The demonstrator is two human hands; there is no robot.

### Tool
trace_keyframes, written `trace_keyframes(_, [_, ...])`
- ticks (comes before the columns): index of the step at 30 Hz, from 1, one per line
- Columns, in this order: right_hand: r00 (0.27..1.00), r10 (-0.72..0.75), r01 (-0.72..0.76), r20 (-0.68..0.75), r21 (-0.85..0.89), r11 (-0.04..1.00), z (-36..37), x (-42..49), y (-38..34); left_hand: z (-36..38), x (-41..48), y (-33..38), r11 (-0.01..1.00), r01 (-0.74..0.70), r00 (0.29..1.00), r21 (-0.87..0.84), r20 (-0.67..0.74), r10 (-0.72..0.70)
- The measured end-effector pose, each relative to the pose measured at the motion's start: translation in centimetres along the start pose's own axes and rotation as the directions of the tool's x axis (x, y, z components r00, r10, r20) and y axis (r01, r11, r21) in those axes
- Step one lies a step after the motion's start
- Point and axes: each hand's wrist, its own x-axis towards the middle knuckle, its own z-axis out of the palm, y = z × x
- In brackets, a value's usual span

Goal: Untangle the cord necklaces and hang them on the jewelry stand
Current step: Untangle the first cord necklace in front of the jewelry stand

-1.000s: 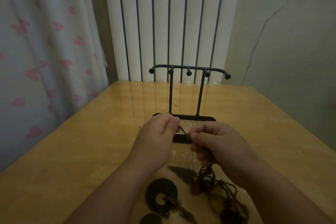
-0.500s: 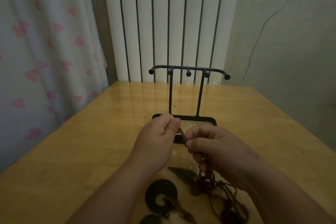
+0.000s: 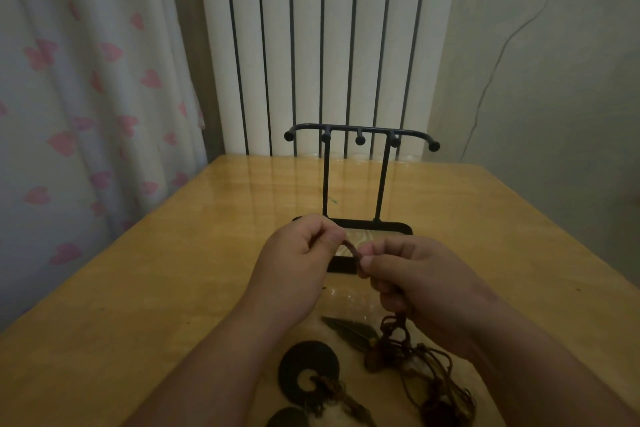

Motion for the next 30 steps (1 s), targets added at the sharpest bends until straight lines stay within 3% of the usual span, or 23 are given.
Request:
trace_keyframes(4, [0.998, -0.034, 0.031, -0.061, -0.055, 0.998, 0.24, 0.02, 0.03, -0.11, 0.06, 0.14, 0.998, -0.021, 0.998, 0.058, -0.064, 0.025])
trace_keyframes(6, [0.991, -0.061, 0.038, -0.123, -0.187, 0.982, 0.38, 0.11, 0.16, -0.31, -0.07, 0.26, 0.993, -0.068, 0.993, 0.1, -0.093, 0.077])
trace_keyframes(9, [0.967, -0.181, 0.084, -0.181, -0.441, 0.894, 0.56, 0.38, 0.56, -0.34, -0.35, 0.26, 0.987, -0.121, 0.991, 0.11, -0.045, 0.127])
trace_keyframes(12, [0.943, -0.268, 0.121, -0.2, -0.542, 0.832, 0.67, 0.53, 0.74, -0.03, -0.43, 0.21, 0.981, -0.12, 0.993, 0.153, 0.021, 0.119])
trace_keyframes(20, [0.945, -0.282, 0.121, -0.166, -0.622, 0.774, 0.85, 0.47, 0.62, 0.1, -0.29, 0.1, 0.986, -0.043, 0.998, 0.16, 0.044, 0.036])
trace_keyframes(30, [0.94, -0.249, 0.099, -0.232, -0.512, 0.853, 0.67, 0.59, 0.59, 0.1, 0.08, -0.35, 0.995, 0.101, 0.991, -0.017, 0.086, -0.099])
